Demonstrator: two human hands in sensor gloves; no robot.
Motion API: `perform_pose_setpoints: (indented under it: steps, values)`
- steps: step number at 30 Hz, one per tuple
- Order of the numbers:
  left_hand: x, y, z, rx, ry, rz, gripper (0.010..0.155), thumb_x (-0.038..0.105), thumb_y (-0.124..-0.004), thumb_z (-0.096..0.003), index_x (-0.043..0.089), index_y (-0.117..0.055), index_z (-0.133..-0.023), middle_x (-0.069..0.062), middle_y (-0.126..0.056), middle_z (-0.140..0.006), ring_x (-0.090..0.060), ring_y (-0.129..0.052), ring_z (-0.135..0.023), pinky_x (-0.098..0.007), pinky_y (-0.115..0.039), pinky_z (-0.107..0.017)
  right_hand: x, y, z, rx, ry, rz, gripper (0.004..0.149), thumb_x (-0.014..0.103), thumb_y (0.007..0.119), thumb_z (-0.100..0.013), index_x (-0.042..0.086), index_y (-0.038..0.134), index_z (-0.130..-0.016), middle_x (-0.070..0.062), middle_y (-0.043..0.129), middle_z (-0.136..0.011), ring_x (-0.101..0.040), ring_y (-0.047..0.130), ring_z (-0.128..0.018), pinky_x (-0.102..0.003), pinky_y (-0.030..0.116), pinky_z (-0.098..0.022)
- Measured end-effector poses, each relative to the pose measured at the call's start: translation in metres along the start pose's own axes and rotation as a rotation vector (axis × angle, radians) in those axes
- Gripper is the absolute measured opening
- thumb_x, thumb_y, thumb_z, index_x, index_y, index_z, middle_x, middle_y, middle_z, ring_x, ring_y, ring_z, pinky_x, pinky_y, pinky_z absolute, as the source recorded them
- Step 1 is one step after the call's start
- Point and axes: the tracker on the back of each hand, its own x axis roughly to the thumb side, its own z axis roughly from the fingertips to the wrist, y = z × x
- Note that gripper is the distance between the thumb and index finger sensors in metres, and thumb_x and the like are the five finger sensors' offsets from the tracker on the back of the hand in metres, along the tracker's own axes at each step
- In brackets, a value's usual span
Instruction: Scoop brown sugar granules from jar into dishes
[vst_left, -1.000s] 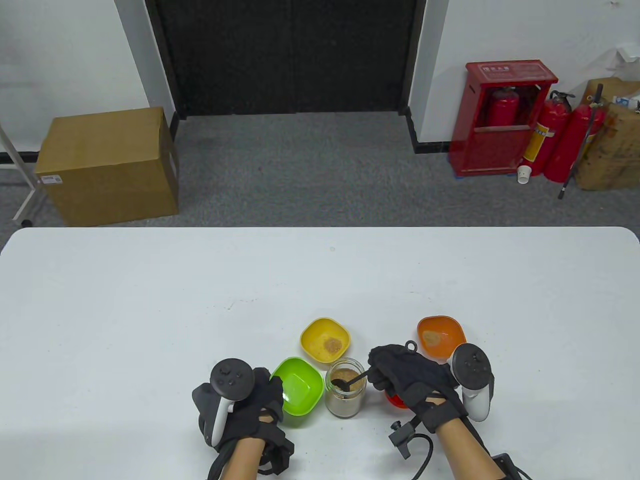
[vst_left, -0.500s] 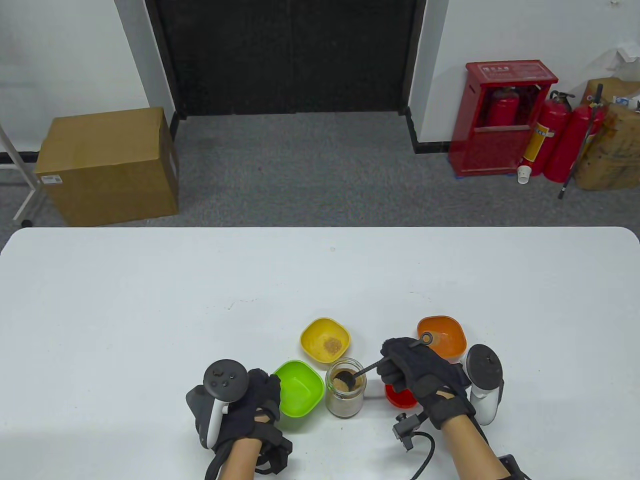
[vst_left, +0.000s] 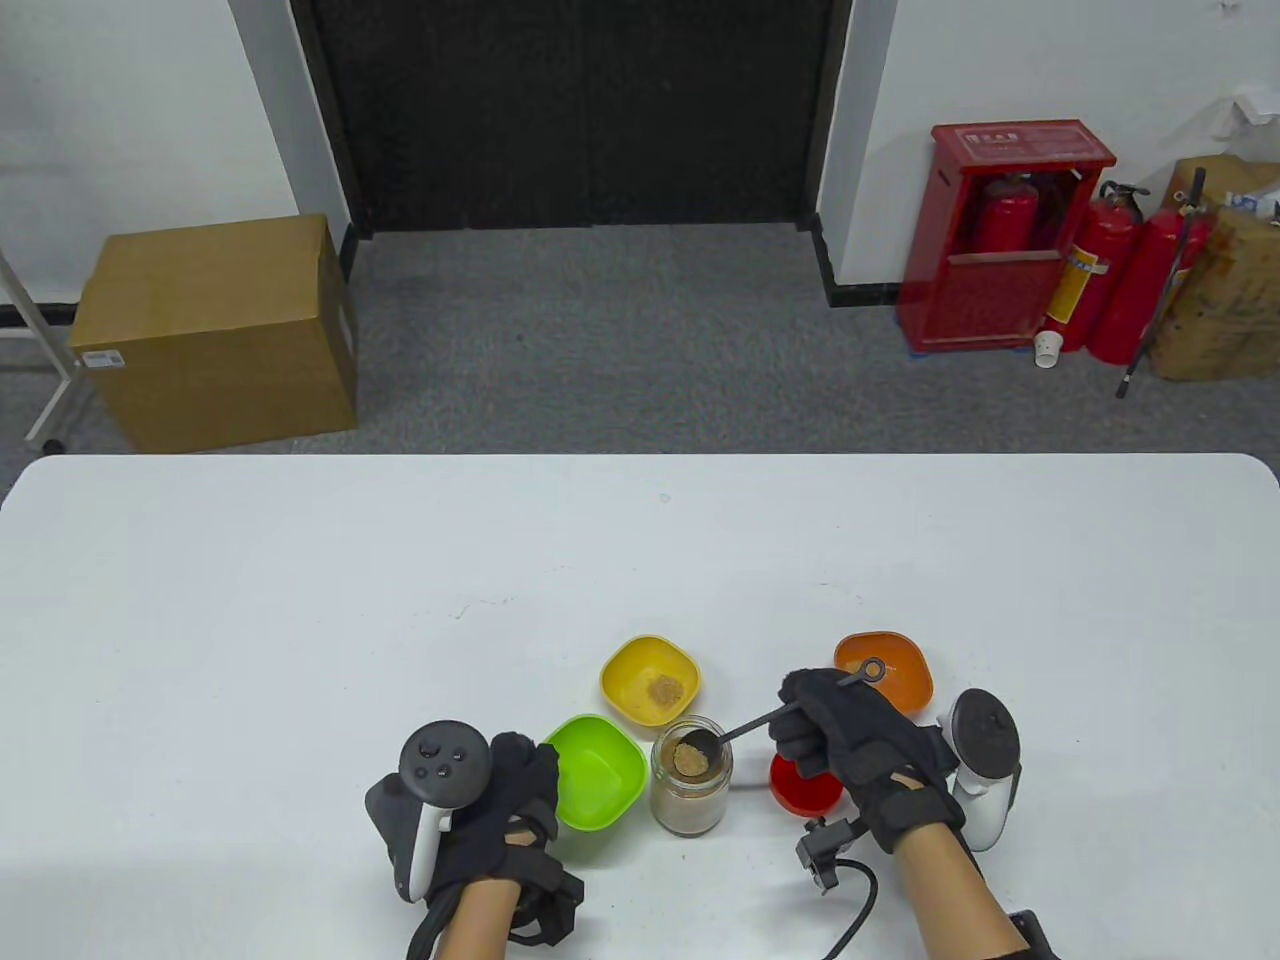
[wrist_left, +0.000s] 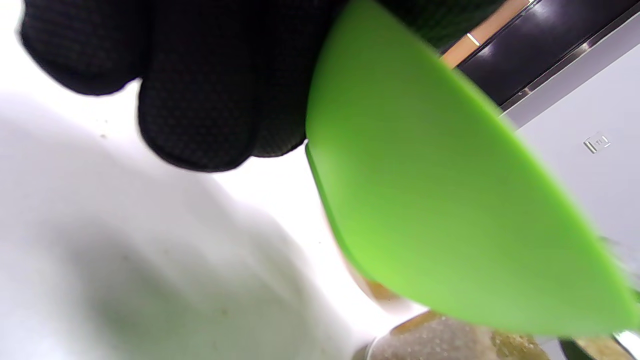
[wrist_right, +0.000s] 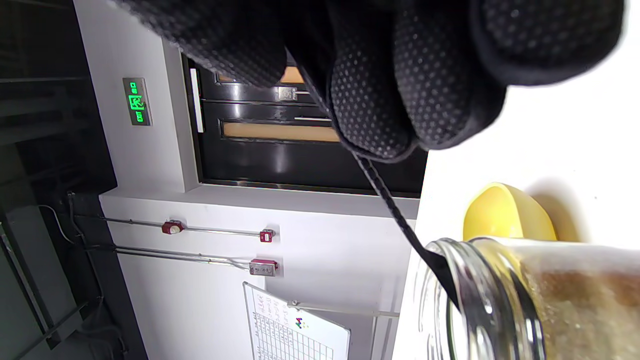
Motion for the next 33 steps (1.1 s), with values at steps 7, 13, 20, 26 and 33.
perform_pose_setpoints:
  steps: [7,13,20,26,33]
  values:
    - [0.0,0.001,0.0,0.003,-0.008,0.012,0.051,0.043,-0.079,-0.0551,0.005,-0.078,-0.089,-0.01,-0.104,-0.07,-0.026,-0.11,-0.044,-0.05,-0.087,-0.039,0.002,-0.003,0.0,-0.011,0.001,-0.054,0.045,0.036,0.077,-0.058,0.0,0.083,-0.085,-0.023,0.099,-0.065,-0.043,0.093,-0.046,-0.055,0.083,-0.027]
    - [0.0,0.002,0.0,0.006,-0.017,0.013,0.051,0.043,-0.079,-0.0551,0.005,-0.079,-0.089,-0.01,-0.105,-0.069,-0.026,-0.11,-0.044,-0.05,-0.087,-0.039,0.007,-0.003,0.0,-0.022,-0.016,-0.106,0.045,0.036,0.076,-0.058,0.001,0.082,-0.085,-0.023,0.099,-0.066,-0.043,0.093,-0.047,-0.055,0.083,-0.028]
    - [0.0,0.001,0.0,-0.005,-0.018,0.013,0.05,0.043,-0.079,-0.0552,0.006,-0.08,-0.089,-0.01,-0.105,-0.068,-0.026,-0.11,-0.043,-0.05,-0.087,-0.039,0.017,0.015,0.001,0.038,-0.059,-0.152,0.046,0.035,0.075,-0.059,0.0,0.079,-0.088,-0.023,0.097,-0.07,-0.043,0.092,-0.05,-0.055,0.083,-0.03]
    - [0.001,0.0,0.001,-0.007,-0.023,0.013,0.05,0.043,-0.079,-0.0552,0.006,-0.08,-0.089,-0.01,-0.105,-0.068,-0.026,-0.11,-0.043,-0.05,-0.087,-0.039,0.017,0.037,0.006,0.129,-0.058,-0.122,0.047,0.034,0.076,-0.058,0.001,0.078,-0.091,-0.026,0.095,-0.074,-0.045,0.091,-0.054,-0.057,0.082,-0.032]
    - [0.003,-0.001,0.002,-0.012,-0.027,0.008,0.05,0.043,-0.079,-0.0552,0.006,-0.08,-0.089,-0.01,-0.105,-0.068,-0.026,-0.11,-0.043,-0.05,-0.087,-0.039,0.012,0.047,0.009,0.194,-0.039,-0.086,0.046,0.032,0.078,-0.057,0.002,0.078,-0.092,-0.028,0.094,-0.077,-0.047,0.09,-0.056,-0.058,0.082,-0.034]
